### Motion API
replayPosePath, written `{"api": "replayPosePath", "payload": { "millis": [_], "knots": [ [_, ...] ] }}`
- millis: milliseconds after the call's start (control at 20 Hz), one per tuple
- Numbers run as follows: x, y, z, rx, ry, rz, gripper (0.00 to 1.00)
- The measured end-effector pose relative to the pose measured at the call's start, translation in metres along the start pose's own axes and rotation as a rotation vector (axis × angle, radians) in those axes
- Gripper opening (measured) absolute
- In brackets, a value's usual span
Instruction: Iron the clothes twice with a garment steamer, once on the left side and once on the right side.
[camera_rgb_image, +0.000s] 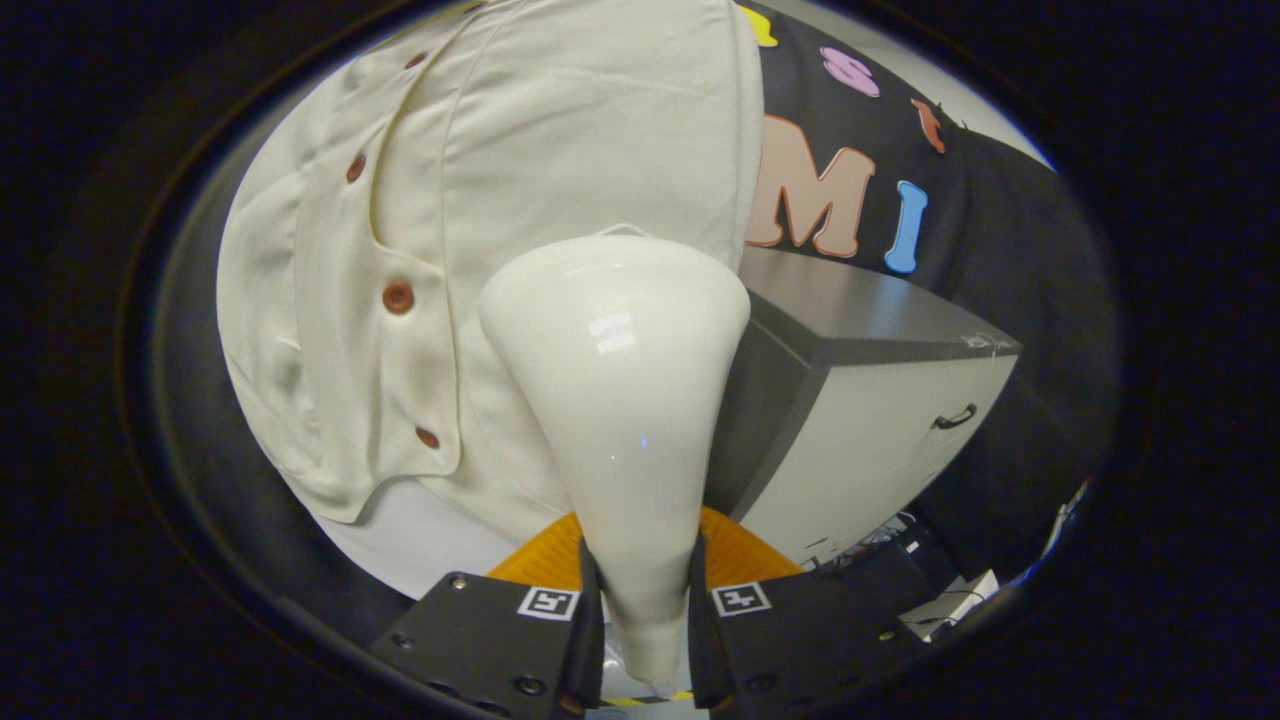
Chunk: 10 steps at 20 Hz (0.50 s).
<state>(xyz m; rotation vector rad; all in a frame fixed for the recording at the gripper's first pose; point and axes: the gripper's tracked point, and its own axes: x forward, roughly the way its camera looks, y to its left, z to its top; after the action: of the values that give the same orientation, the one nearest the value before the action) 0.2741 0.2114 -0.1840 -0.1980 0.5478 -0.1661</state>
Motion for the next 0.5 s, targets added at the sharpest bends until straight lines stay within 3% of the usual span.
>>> {"api": "replayPosePath", "payload": {
  "millis": [500],
  "knots": [
    [0.014,0.007,-0.085,0.041,0.102,-0.003,0.34]
  ]
}}
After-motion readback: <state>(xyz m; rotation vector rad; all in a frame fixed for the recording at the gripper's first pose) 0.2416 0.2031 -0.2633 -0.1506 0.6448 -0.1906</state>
